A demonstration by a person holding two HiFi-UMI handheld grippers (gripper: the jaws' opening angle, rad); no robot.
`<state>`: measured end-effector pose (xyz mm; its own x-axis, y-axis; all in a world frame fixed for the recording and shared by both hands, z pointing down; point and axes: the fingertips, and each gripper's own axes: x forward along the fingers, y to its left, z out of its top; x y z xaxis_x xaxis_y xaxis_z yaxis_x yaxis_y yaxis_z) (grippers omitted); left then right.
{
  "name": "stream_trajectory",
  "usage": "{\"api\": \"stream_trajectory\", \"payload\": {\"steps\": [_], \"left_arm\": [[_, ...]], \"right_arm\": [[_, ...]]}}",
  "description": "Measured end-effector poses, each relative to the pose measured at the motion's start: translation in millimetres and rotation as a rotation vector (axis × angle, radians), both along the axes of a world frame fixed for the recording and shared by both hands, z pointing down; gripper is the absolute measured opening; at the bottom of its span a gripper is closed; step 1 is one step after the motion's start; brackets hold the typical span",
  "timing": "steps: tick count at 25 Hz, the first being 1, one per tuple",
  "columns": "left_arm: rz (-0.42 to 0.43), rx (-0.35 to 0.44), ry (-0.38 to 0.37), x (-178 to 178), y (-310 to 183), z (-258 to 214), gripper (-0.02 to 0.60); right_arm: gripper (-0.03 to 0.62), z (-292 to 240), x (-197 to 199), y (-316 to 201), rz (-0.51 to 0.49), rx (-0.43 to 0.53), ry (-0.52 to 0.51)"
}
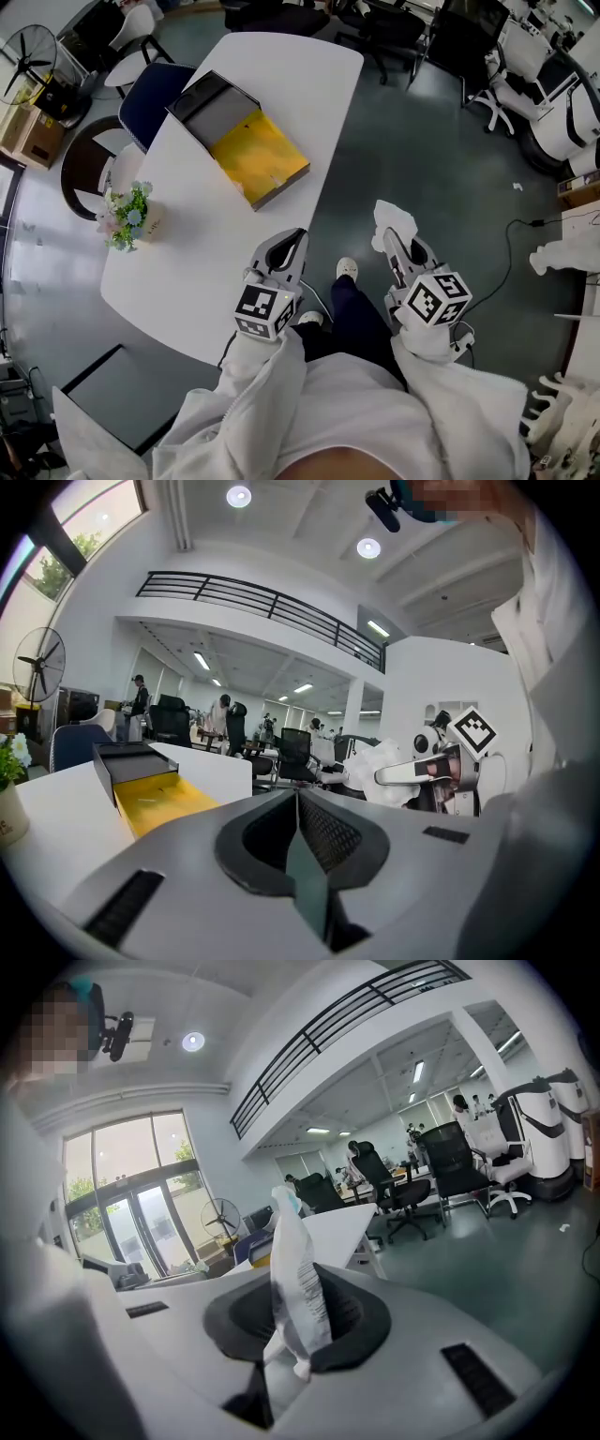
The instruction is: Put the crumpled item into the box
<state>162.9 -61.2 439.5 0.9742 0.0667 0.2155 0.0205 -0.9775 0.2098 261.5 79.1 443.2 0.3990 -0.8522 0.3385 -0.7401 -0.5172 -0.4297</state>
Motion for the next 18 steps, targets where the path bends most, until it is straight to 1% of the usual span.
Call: {"api": "stream_trajectory", "payload": {"steps": [7,12,18], "left_arm": [[-0.053,0.009,-0.001,47,-11,-2,0.023],[-0.086,0.016,-0.006,72,-20,-2,0.023],[-0.102,0.04,-0.01,109,-22,-6,0.023]], "right_arm": [[0.069,-4,54,-15,-0.047,0.017,0.009],[0.069,-4,84,-27,-0.074,0.036,0.007],[0.069,-5,120,-31,-0.099,0.055,0.002]]}}
